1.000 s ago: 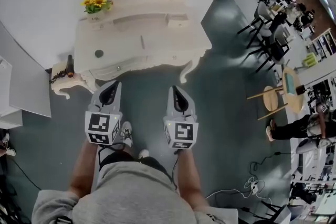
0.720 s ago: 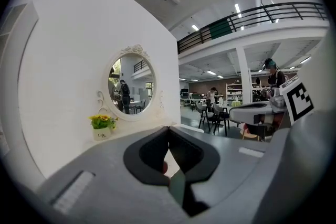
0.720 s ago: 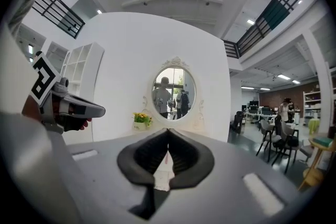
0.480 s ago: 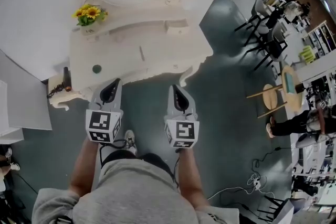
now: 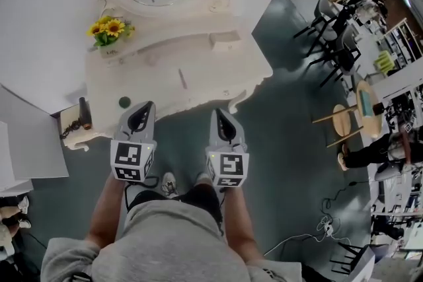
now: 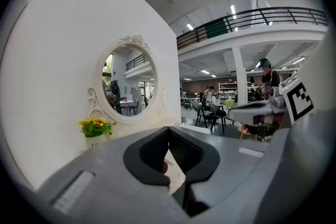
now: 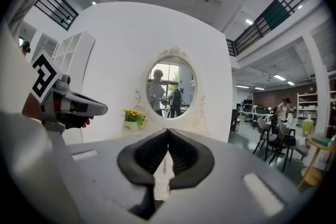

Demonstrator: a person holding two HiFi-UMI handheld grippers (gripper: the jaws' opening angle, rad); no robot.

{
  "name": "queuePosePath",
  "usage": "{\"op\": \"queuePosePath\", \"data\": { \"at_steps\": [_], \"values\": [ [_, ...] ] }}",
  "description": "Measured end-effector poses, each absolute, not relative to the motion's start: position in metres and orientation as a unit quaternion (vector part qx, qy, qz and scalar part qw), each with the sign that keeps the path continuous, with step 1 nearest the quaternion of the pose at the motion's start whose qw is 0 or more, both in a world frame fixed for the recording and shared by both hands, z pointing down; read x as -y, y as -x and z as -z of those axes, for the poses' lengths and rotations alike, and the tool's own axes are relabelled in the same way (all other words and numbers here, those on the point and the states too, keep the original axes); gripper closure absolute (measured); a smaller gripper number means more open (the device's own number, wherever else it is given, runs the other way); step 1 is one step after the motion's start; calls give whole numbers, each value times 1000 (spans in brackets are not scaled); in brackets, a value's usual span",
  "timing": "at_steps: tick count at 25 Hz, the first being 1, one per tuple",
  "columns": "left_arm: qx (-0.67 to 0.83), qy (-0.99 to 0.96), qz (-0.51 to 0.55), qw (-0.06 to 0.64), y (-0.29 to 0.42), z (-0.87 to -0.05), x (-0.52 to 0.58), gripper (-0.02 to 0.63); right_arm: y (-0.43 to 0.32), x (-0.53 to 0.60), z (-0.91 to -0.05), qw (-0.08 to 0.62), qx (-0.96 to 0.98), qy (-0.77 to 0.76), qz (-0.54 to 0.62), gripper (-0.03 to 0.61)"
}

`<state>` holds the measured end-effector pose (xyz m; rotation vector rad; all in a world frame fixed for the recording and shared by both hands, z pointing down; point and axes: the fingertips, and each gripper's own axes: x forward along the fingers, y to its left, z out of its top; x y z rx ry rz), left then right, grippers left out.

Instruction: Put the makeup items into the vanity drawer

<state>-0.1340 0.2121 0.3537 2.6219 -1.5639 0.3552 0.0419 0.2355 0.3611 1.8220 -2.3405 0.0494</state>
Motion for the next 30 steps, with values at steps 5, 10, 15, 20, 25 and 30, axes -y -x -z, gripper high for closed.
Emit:
{"op": "queuePosePath", "data": {
  "at_steps": [5, 10, 15, 20, 25, 30],
  "values": [
    [526, -841, -115, 44, 145, -361, -187, 603, -31, -198, -360, 89, 799, -595, -12, 575],
    [554, -823, -114, 49, 153, -365, -155, 603, -22, -150, -368, 96, 819, -566, -15, 575],
    [590, -795, -121, 71, 158, -380, -114, 603, -15, -88, -385, 110, 843, -526, -26, 575],
    [619, -768, -135, 94, 159, -403, -74, 603, -7, -32, -418, 127, 860, -490, -58, 575],
    [634, -746, -159, 127, 158, -440, -49, 603, -1, -6, -472, 163, 868, -457, -104, 575],
    [639, -727, -183, 172, 161, -487, -41, 603, 5, 3, -529, 203, 868, -428, -150, 575]
  ]
}}
